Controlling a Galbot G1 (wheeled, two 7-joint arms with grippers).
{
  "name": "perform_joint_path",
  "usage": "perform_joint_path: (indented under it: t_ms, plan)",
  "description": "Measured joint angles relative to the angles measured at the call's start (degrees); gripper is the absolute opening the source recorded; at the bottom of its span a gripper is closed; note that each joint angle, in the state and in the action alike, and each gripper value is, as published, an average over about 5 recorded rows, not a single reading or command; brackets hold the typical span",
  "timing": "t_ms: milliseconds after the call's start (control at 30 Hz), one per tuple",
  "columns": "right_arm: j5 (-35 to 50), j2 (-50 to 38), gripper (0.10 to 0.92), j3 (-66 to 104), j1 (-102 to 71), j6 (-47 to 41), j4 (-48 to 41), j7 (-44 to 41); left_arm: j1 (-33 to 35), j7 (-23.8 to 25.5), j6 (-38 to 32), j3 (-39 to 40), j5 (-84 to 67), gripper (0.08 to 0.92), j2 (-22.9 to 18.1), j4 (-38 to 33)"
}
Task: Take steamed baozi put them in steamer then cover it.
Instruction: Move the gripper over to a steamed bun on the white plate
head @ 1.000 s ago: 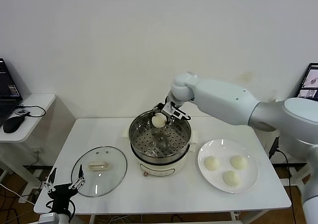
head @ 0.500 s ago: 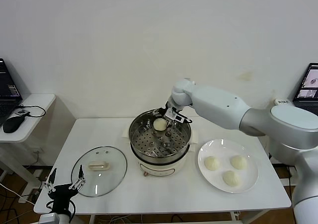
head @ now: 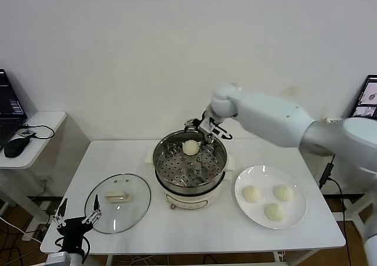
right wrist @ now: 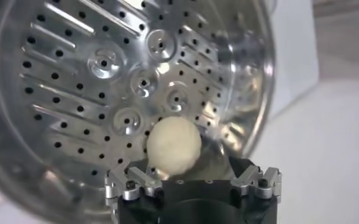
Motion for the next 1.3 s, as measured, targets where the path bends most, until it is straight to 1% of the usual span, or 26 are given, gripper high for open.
perform_joint_path:
  t_ms: [167,333,533,667,933,1300]
  plan:
    - [5.51,-7.66,0.823,-0.28,2.84,-10.09,7.72,-1.42,-0.52,0.07,0.22,0.47,-0.01,0.823,0.57,0.07]
    - [8.51,-16.46,0.823,-0.96,3.80,-17.63,15.19,-2.42,-0.81,0.12,0.33,0.98,-0.01,0.823,1.17,0.07]
    - [9.33,-26.33,0.823,-1.57,2.62,-22.90,22.86,-2.83,-0.92,0.15,0.34,1.12,-0.11,0.823,1.95,0.07]
    - [8.73,-30.93,0.823,-1.14,-0.09,-25.16,26.13,-2.75,-0.90,0.16,0.34,1.13,-0.13,0.823,2.47,0.15]
    - [6.29,-34.88,0.823,3.04,-9.11,-28.53,28.50,-1.89,-0.75,0.20,0.50,1.37,0.38,0.823,2.24,0.05]
    - [1.87,-34.35,0.823,10.45,-22.39,-30.29,26.04,-1.48,-0.18,0.26,0.59,0.82,0.58,0.823,1.74,0.02]
